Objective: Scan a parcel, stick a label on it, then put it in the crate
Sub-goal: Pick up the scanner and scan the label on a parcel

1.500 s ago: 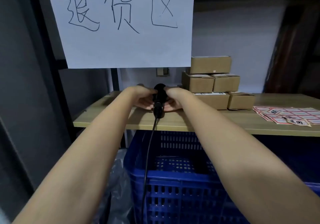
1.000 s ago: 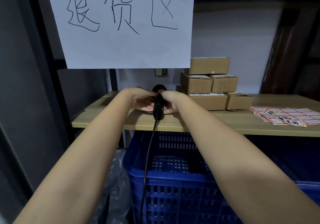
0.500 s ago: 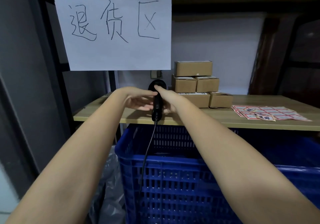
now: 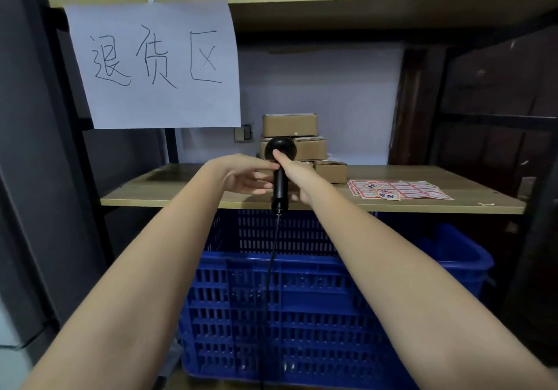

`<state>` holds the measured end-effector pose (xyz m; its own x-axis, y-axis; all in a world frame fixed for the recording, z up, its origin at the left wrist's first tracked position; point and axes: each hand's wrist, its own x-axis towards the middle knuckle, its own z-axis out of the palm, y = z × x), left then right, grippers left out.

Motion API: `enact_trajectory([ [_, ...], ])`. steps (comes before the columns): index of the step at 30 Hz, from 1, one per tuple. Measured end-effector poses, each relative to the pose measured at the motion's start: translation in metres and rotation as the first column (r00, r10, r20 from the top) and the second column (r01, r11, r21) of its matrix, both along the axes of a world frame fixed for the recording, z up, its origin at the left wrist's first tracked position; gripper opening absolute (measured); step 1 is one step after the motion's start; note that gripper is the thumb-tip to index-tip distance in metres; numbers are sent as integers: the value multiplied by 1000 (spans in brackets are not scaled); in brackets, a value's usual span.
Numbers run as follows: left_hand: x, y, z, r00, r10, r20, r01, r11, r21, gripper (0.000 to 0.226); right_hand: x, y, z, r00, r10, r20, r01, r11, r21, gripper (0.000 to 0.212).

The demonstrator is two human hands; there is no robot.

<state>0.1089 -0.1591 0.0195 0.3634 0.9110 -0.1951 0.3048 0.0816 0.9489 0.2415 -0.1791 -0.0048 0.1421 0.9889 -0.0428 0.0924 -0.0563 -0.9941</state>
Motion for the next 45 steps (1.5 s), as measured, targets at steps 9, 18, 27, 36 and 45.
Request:
enact_trajectory([
  [9, 48, -9, 3, 998, 16, 54, -19, 998, 63, 17, 40, -20, -1, 958, 21, -284, 0, 997, 74, 54],
  [18, 48, 31, 23, 926, 312, 213, -377, 750, 543, 16, 50, -6, -1, 957, -12, -290, 63, 984, 166, 33],
  [27, 48, 93, 25, 832, 539, -130, -152, 448, 881, 41, 15, 14, -1, 993, -115, -41, 122, 929, 350, 28],
  [36, 42, 147, 22, 928, 373, 0, -257, 639, 725, 89, 23, 10, 2, 986, -168, 4, 155, 919, 363, 11],
  [45, 20, 214, 33, 964, 260, -63, -154, 730, 666, 113, 39, 12, 13, 991, -132, 21, 116, 926, 359, 9],
])
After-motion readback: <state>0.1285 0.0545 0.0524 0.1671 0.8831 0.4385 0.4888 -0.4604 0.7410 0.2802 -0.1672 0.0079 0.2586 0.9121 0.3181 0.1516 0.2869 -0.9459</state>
